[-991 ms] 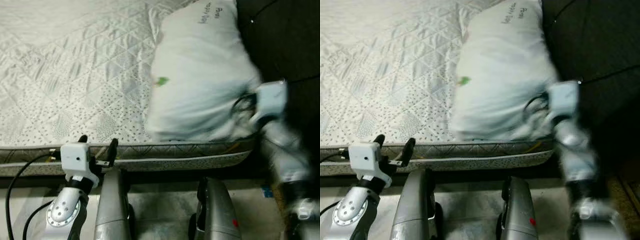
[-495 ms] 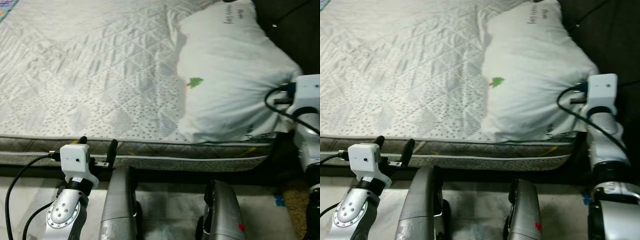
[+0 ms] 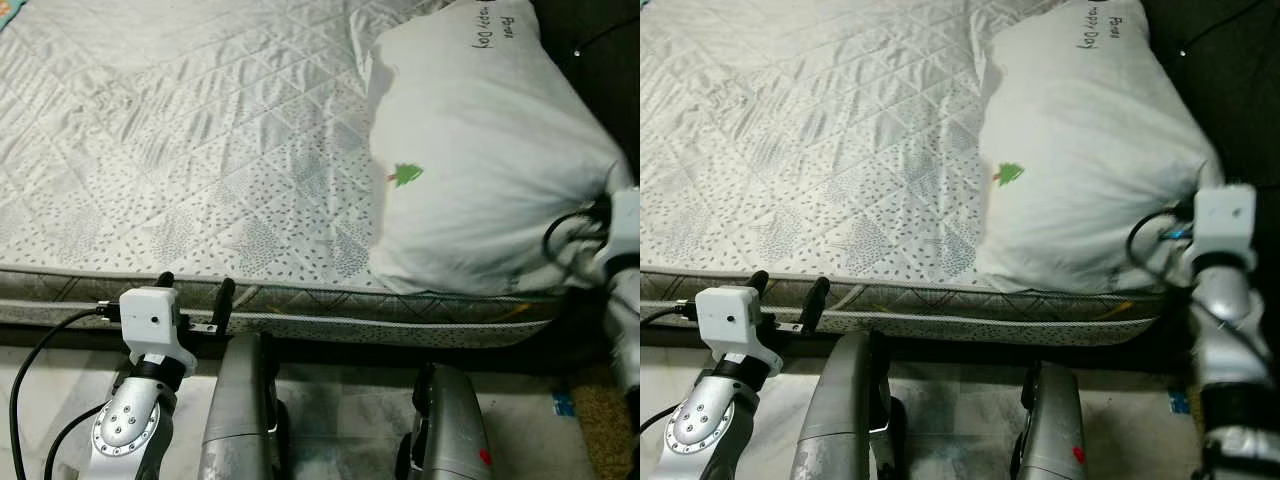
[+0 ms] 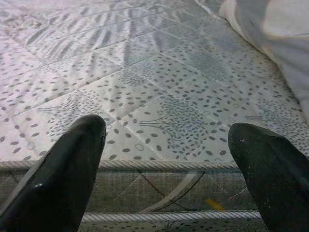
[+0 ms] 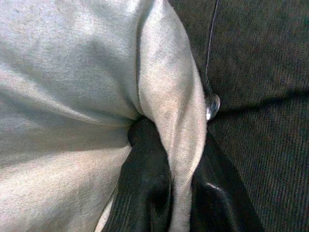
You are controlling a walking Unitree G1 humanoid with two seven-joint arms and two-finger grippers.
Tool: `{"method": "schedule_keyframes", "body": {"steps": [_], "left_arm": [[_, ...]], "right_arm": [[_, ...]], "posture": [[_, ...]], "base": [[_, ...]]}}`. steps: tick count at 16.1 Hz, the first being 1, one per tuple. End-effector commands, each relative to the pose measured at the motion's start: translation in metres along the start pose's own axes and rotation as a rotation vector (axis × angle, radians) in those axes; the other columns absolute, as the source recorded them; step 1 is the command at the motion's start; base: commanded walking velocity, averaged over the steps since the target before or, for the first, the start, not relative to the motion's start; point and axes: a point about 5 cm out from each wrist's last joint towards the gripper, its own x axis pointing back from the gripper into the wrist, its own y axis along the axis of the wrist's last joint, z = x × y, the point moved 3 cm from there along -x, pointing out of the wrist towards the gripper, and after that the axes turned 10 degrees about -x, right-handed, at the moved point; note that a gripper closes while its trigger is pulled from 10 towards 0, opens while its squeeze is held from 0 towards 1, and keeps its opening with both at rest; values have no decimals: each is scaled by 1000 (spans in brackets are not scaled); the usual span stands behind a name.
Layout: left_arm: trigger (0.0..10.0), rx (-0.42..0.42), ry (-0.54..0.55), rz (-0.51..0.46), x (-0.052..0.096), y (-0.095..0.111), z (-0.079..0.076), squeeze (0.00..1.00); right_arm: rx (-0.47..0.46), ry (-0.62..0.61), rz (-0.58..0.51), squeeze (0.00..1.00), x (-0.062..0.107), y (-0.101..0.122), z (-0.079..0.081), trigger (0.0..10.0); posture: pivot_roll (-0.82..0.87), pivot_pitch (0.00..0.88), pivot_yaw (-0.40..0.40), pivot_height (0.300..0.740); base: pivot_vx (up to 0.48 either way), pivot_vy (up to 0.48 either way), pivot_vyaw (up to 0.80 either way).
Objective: Clean up the room
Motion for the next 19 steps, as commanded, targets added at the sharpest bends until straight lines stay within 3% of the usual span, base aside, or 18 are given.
{"method": "schedule_keyframes", "body": {"steps": [1,5,6,7,8,9,12,19], "left_arm": [[10000,-10,0,21,3,-5,1,0],[10000,-7,0,17,1,-4,0,0],[10000,-4,-2,17,1,-4,-1,0],[10000,-1,-2,17,1,-5,-2,0],[10000,-1,-2,17,1,-5,-2,0],[10000,-1,0,16,0,-5,-2,0],[10000,-2,15,13,1,-4,0,0],[10000,2,20,15,2,-5,-1,0]], "right_arm": [[-23,-70,-41,0,6,7,-12,0],[-45,-20,-13,0,10,1,7,0],[-42,8,-20,0,10,3,16,7725],[-64,51,-30,0,11,8,34,10000],[-79,71,-29,0,11,8,41,10000],[-94,95,-40,1000,13,13,54,10000],[-117,105,-55,1000,11,21,72,10000],[-110,29,-154,1000,2,52,63,10000]], "posture": [[115,216,24,543],[115,211,19,543],[115,211,19,543],[114,209,15,543],[115,208,14,543],[117,207,12,543],[125,210,0,543],[124,214,1,543]], "base": [[0,0,0],[0,0,0],[0,0,0],[0,0,0],[0,0,0],[0,0,0],[0,0,0],[0,0,0]]}}
